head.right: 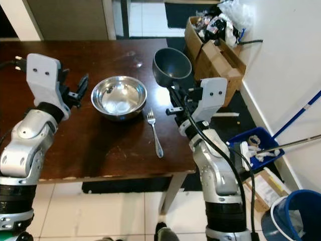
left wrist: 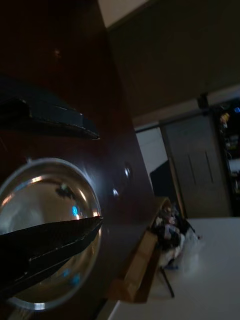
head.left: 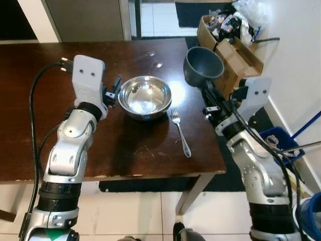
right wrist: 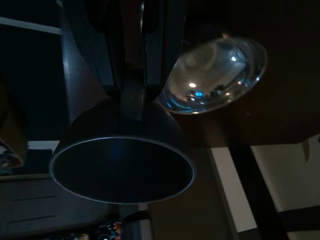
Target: Setting the table
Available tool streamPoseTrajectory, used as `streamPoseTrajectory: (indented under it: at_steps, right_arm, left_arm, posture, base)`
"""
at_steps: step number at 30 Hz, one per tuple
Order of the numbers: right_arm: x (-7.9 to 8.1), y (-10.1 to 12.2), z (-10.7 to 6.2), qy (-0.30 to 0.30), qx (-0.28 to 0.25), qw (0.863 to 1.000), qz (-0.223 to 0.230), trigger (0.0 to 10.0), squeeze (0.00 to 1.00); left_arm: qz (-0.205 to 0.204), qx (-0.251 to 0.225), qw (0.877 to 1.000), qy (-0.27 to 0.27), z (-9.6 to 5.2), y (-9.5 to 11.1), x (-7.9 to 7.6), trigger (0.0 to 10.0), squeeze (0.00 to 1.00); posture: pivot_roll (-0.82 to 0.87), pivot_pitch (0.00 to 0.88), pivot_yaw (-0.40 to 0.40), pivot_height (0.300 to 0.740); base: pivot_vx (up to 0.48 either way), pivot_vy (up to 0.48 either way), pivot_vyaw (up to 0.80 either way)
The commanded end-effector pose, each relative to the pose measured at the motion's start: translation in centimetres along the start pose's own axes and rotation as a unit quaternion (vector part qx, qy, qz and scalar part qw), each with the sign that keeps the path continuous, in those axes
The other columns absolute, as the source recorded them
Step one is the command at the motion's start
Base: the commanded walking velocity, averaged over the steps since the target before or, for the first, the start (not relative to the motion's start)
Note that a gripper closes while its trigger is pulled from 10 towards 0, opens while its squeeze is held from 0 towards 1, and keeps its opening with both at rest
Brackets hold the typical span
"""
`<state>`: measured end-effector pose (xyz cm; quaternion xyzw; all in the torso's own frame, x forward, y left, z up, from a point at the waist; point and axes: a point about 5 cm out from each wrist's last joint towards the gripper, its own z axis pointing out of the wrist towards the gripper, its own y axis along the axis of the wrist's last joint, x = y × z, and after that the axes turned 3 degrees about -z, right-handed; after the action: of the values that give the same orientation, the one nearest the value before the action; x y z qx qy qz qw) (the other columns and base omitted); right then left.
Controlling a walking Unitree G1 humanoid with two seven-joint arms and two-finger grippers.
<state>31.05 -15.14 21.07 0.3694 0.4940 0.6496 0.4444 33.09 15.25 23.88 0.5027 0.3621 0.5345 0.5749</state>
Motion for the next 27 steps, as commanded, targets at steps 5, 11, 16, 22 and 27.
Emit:
streamPoseTrajectory:
  at_steps: [5, 11, 16, 22, 27]
  right_arm:
    - [-2.2, -1.9, 0.1, -0.028, 0.051, 0.997, -0.050, 10.0, 0.00]
    - [-2.6, -2.8, 1.1, -0.001, 0.069, 0.996, -0.049, 10.0, 0.00]
    - [-3.0, -2.9, 2.5, 0.024, 0.072, 0.996, -0.055, 10.0, 0.00]
    - [-3.7, -3.1, 4.5, 0.056, 0.088, 0.992, -0.073, 10.0, 0.00]
    - [-3.5, -3.7, 4.9, 0.082, 0.101, 0.988, -0.084, 10.0, 0.00]
  left_arm:
    - [0.006, 0.035, 0.995, -0.092, 0.5, -0.1, -2.0, 10.0, 0.00]
    - [0.013, 0.038, 0.978, -0.203, 0.8, 1.1, -3.6, 10.0, 0.00]
    - [0.027, 0.030, 0.966, -0.256, 1.2, 2.6, -3.6, 10.0, 0.00]
    - [0.050, 0.059, 0.939, -0.336, -0.6, 3.4, -2.8, 10.0, 0.00]
    - [0.052, 0.067, 0.939, -0.334, -1.8, 3.8, -2.3, 10.0, 0.00]
  posture:
    - [-0.06, 0.065, 0.083, 0.740]
    - [-0.04, 0.081, 0.084, 0.740]
    - [0.00, 0.106, 0.082, 0.740]
    - [0.06, 0.149, 0.066, 0.740]
    - [0.08, 0.174, 0.057, 0.740]
  base:
    - [0.000, 0.000, 0.00]
    - [0.000, 0.000, 0.00]
    - [0.000, 0.000, 0.00]
    - [0.000, 0.000, 0.00]
    - [0.000, 0.000, 0.00]
